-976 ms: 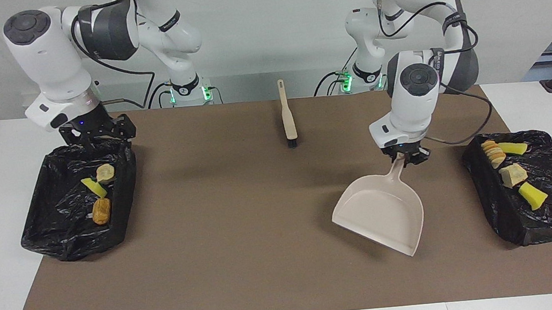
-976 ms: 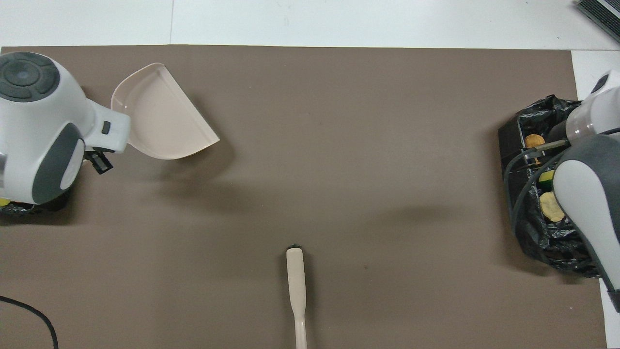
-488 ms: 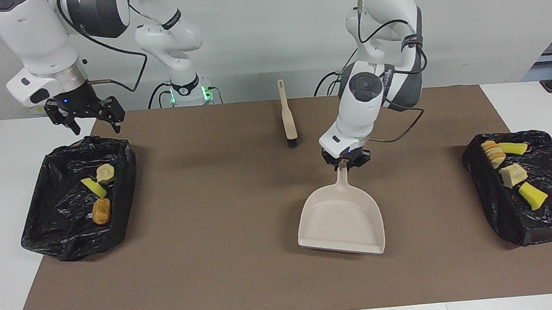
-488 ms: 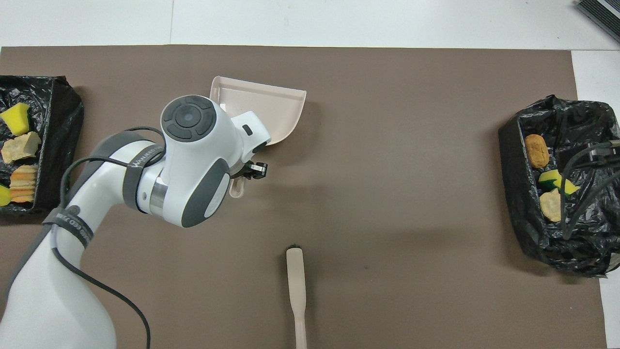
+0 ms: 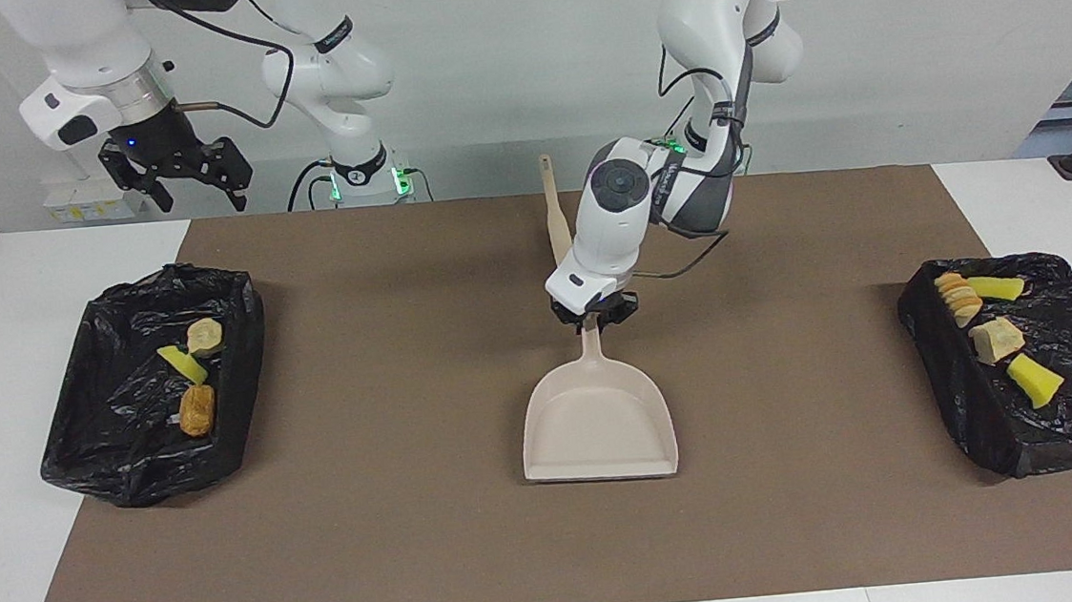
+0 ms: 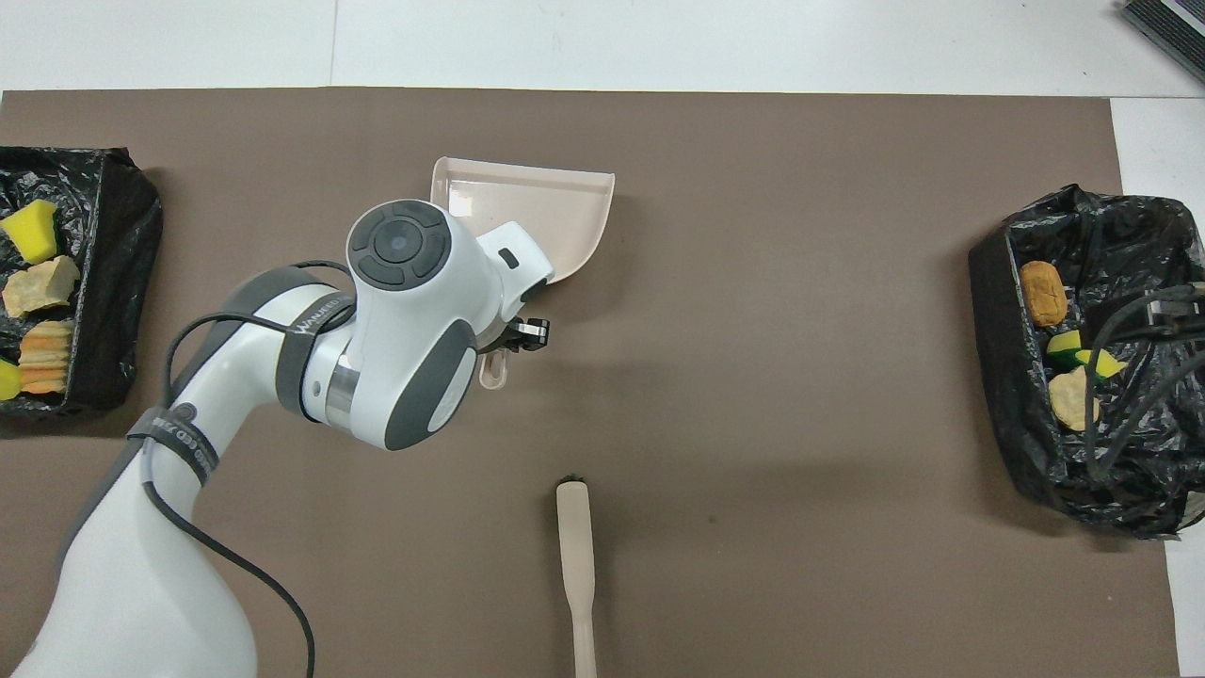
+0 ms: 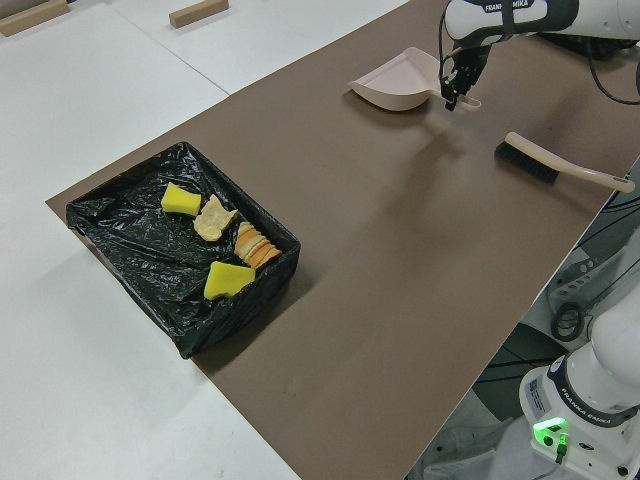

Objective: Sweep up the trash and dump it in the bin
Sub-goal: 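Bring the empty dustpan back to the table center with the left gripper, then release the dustpan on the table with the left gripper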

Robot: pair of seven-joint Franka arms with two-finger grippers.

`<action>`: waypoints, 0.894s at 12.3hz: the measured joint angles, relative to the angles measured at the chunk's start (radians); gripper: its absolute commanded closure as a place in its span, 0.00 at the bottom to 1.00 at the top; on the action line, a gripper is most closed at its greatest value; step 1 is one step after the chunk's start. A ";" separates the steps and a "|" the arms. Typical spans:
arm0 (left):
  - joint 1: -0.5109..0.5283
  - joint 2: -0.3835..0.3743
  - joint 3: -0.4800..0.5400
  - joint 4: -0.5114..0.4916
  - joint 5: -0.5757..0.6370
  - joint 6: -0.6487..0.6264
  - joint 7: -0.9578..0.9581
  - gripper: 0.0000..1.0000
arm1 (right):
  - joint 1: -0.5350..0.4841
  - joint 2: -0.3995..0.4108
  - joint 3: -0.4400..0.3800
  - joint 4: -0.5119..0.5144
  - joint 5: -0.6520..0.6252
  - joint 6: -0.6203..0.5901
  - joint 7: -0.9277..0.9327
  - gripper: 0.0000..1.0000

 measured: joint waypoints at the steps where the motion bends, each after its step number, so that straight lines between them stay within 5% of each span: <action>1: -0.008 0.006 0.001 0.001 0.000 0.008 -0.031 0.88 | 0.000 -0.021 0.000 -0.030 0.004 0.008 0.000 0.00; 3: -0.008 0.005 0.005 0.002 0.000 0.008 -0.039 0.10 | 0.001 -0.044 0.000 -0.064 0.009 0.021 0.000 0.00; 4: -0.007 0.005 0.008 0.003 0.000 0.009 -0.039 0.00 | 0.002 -0.046 0.001 -0.070 0.014 0.027 0.001 0.00; 11: 0.040 -0.099 0.038 0.006 0.004 -0.124 -0.006 0.00 | 0.042 0.029 0.006 0.026 0.022 0.022 0.002 0.00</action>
